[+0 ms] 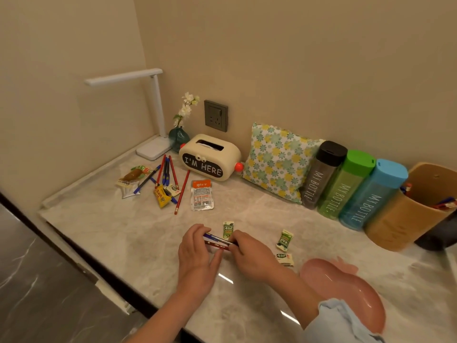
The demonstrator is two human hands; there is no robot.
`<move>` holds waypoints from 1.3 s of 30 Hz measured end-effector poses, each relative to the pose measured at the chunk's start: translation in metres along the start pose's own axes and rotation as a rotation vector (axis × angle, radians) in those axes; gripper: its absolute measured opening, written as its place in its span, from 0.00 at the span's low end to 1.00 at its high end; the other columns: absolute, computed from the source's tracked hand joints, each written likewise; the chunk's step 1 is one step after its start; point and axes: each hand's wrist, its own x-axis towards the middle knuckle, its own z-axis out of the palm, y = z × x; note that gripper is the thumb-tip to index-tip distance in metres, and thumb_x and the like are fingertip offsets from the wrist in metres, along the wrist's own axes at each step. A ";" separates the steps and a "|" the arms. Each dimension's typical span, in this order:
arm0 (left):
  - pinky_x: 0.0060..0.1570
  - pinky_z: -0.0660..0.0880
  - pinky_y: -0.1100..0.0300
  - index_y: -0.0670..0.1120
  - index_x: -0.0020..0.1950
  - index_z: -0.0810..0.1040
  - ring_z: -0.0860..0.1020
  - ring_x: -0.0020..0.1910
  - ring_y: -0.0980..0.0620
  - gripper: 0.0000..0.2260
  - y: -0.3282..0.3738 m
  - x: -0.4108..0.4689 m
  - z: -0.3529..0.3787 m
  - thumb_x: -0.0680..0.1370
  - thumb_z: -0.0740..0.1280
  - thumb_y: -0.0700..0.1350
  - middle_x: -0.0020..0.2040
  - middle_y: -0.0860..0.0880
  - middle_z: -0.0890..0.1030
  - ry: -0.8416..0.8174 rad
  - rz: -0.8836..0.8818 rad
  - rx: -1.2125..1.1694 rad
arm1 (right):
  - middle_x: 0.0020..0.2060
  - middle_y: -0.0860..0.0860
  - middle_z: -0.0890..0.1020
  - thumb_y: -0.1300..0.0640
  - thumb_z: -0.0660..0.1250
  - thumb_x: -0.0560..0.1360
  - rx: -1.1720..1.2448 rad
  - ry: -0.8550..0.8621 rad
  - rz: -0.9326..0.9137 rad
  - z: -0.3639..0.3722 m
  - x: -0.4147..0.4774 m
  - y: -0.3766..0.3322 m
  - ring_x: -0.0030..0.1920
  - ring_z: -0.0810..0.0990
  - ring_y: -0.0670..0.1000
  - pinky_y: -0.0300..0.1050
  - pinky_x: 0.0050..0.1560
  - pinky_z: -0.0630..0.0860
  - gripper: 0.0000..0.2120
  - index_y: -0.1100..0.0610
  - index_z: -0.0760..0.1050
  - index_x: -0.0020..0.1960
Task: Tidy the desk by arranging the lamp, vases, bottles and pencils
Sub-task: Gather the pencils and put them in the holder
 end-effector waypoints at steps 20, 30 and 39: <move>0.50 0.70 0.65 0.54 0.60 0.72 0.75 0.52 0.62 0.12 -0.016 0.119 -0.067 0.81 0.55 0.56 0.57 0.57 0.77 -0.160 -0.423 -0.588 | 0.37 0.53 0.78 0.58 0.56 0.82 0.720 0.171 0.161 -0.010 0.098 -0.102 0.30 0.72 0.44 0.36 0.31 0.67 0.06 0.56 0.70 0.49; 0.44 0.77 0.59 0.45 0.50 0.76 0.82 0.43 0.53 0.09 -0.080 0.179 -0.079 0.82 0.58 0.45 0.43 0.47 0.84 -0.156 -0.652 -0.806 | 0.37 0.52 0.82 0.52 0.60 0.80 0.607 0.054 0.163 0.025 0.159 -0.130 0.34 0.81 0.50 0.50 0.36 0.80 0.09 0.53 0.78 0.48; 0.26 0.72 0.61 0.44 0.51 0.75 0.73 0.27 0.53 0.08 -0.122 0.209 -0.071 0.82 0.57 0.44 0.33 0.47 0.75 -0.371 -0.619 -0.721 | 0.36 0.47 0.78 0.41 0.68 0.71 -0.076 -0.015 0.414 0.046 0.205 -0.108 0.39 0.79 0.47 0.44 0.40 0.77 0.14 0.51 0.73 0.46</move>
